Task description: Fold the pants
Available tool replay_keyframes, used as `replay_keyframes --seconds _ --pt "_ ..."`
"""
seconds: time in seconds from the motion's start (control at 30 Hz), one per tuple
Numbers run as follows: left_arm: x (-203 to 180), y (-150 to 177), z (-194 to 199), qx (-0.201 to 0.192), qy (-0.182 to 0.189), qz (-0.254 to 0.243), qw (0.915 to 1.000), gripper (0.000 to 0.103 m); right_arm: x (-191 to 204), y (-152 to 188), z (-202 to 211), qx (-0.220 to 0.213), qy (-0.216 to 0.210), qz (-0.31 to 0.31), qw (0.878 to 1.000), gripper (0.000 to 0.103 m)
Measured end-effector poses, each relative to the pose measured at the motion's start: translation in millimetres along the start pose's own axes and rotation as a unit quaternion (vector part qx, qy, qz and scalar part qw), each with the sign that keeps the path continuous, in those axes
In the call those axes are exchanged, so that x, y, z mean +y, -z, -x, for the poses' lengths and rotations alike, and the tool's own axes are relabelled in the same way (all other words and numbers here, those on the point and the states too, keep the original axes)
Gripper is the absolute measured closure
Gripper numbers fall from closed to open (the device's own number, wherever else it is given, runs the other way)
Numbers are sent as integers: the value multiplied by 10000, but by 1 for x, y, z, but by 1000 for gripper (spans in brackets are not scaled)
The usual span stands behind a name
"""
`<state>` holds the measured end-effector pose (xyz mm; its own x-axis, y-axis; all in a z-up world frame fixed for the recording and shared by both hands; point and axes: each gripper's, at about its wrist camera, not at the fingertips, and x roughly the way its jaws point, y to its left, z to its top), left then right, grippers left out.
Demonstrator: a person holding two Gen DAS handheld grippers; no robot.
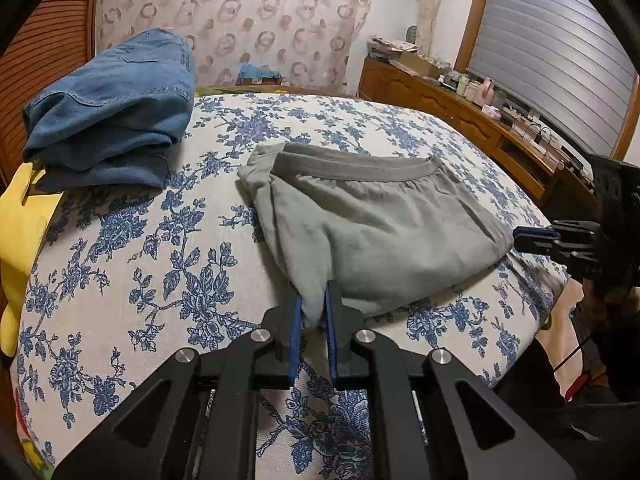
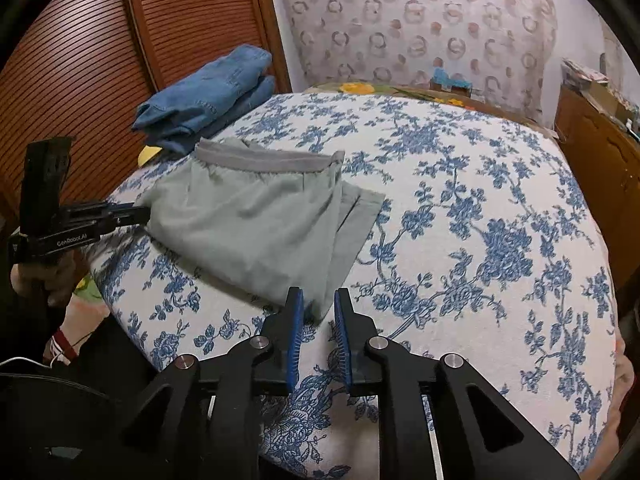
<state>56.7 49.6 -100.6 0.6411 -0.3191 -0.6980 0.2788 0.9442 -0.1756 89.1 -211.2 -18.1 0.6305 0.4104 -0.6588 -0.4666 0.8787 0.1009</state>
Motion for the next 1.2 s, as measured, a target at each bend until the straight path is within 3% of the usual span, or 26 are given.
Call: replay_keyframes --seconds 0.37,0.4,0.43,0.77,0.83,0.93,1.0,1.07,1.2 --pt "1 2 -1 12 30 5 10000 92 0 0 -16 96 -54 6 9999 87" --pt "1 1 0 13 28 1 10000 92 0 1 -16 82 -62 22 9999 88" --pt "1 1 -1 14 30 1 10000 92 0 1 -16 66 -72 25 9999 98" --pt "0 1 0 28 -8 -13 10000 91 -21 7 1 -101 108 -258 9996 102" --pt "-1 -1 0 52 -48 7 10000 88 -19 5 3 -110 163 -200 9996 102" --pt "-2 -5 5 -37 -97 13 9999 73 -12 -1 3 -180 156 -132 9996 102" --pt "-1 -9 8 -134 -89 31 9999 54 -10 -7 3 -241 155 -104 9995 102" --pt "0 -16 9 -182 -72 40 9998 52 -7 -16 0 -274 166 -82 9995 101" --pt "1 -33 5 -277 -176 -25 9995 51 -1 -31 -11 -292 231 20 9993 91"
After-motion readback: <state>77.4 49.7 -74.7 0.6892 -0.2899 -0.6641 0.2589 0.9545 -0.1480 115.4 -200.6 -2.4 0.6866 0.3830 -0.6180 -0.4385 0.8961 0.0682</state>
